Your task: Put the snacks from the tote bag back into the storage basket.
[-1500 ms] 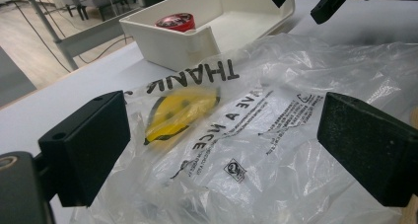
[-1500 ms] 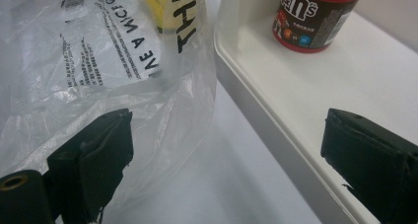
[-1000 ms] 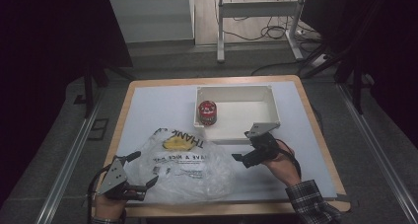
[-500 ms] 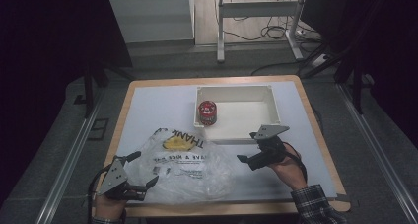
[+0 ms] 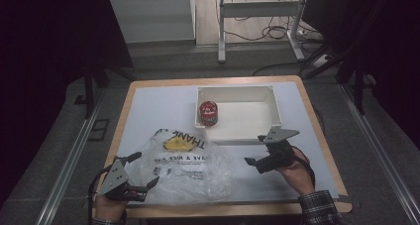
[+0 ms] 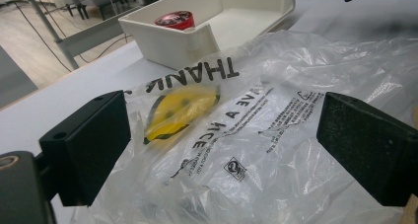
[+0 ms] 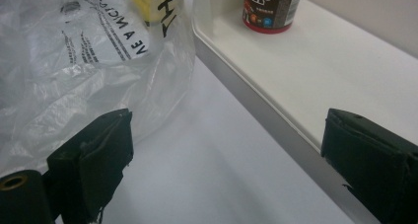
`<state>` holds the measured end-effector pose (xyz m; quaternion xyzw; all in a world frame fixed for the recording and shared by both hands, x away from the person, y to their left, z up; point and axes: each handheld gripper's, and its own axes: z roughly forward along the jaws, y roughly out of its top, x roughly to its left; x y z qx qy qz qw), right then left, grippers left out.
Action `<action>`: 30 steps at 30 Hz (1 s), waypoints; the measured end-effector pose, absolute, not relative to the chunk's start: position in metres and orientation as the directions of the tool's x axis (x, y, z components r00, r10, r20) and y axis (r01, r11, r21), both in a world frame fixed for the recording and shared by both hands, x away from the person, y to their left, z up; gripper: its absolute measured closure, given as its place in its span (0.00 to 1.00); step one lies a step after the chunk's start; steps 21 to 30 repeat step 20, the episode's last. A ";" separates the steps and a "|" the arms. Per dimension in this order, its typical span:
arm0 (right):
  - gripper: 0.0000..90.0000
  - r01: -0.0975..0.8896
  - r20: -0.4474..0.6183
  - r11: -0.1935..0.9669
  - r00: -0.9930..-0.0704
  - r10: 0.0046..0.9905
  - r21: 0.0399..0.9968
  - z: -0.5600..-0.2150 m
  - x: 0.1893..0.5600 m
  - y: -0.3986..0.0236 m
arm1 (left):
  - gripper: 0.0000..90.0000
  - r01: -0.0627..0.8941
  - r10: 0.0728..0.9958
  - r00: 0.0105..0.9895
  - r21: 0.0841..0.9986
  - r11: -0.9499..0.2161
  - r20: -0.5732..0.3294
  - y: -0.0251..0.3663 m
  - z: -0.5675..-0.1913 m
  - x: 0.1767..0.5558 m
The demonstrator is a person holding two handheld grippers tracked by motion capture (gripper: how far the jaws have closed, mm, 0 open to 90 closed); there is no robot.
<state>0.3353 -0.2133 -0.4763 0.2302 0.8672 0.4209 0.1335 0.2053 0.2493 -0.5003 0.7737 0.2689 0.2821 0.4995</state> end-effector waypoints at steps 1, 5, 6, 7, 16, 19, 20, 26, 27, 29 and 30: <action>0.07 0.289 -0.037 0.539 -0.857 0.514 0.791 -0.476 0.335 -0.215 | 0.07 0.134 0.698 0.696 0.925 -0.356 0.168 0.249 -0.500 0.205; 0.07 0.293 -0.037 0.537 -0.853 0.521 0.791 -0.477 0.333 -0.220 | 0.07 0.135 0.698 0.696 0.924 -0.358 0.169 0.249 -0.500 0.205; 0.07 0.299 -0.035 0.535 -0.849 0.528 0.790 -0.478 0.331 -0.223 | 0.07 0.135 0.698 0.696 0.924 -0.357 0.168 0.249 -0.500 0.205; 0.07 0.303 -0.035 0.535 -0.847 0.531 0.789 -0.478 0.330 -0.225 | 0.07 0.135 0.698 0.696 0.924 -0.357 0.168 0.249 -0.500 0.205; 0.07 0.337 -0.028 0.551 -0.835 0.549 0.763 -0.486 0.323 -0.240 | 0.07 0.138 0.698 0.696 0.924 -0.357 0.166 0.249 -0.501 0.205; 0.07 0.349 -0.024 0.556 -0.832 0.554 0.755 -0.489 0.322 -0.243 | 0.07 0.139 0.701 0.694 0.924 -0.357 0.167 0.250 -0.500 0.206; 0.07 0.352 -0.022 0.557 -0.832 0.555 0.752 -0.490 0.323 -0.243 | 0.07 0.139 0.701 0.694 0.924 -0.357 0.167 0.250 -0.500 0.206; 0.07 0.352 -0.022 0.557 -0.832 0.555 0.752 -0.490 0.323 -0.243 | 0.07 0.139 0.701 0.694 0.924 -0.357 0.167 0.250 -0.500 0.206; 0.07 0.352 -0.022 0.557 -0.832 0.555 0.752 -0.490 0.323 -0.243 | 0.07 0.139 0.701 0.694 0.924 -0.357 0.167 0.250 -0.500 0.206; 0.07 0.352 -0.022 0.557 -0.832 0.555 0.752 -0.490 0.323 -0.243 | 0.07 0.139 0.701 0.694 0.924 -0.357 0.167 0.250 -0.500 0.206; 0.07 0.352 -0.022 0.557 -0.832 0.555 0.752 -0.490 0.323 -0.243 | 0.07 0.139 0.701 0.694 0.924 -0.357 0.167 0.250 -0.500 0.206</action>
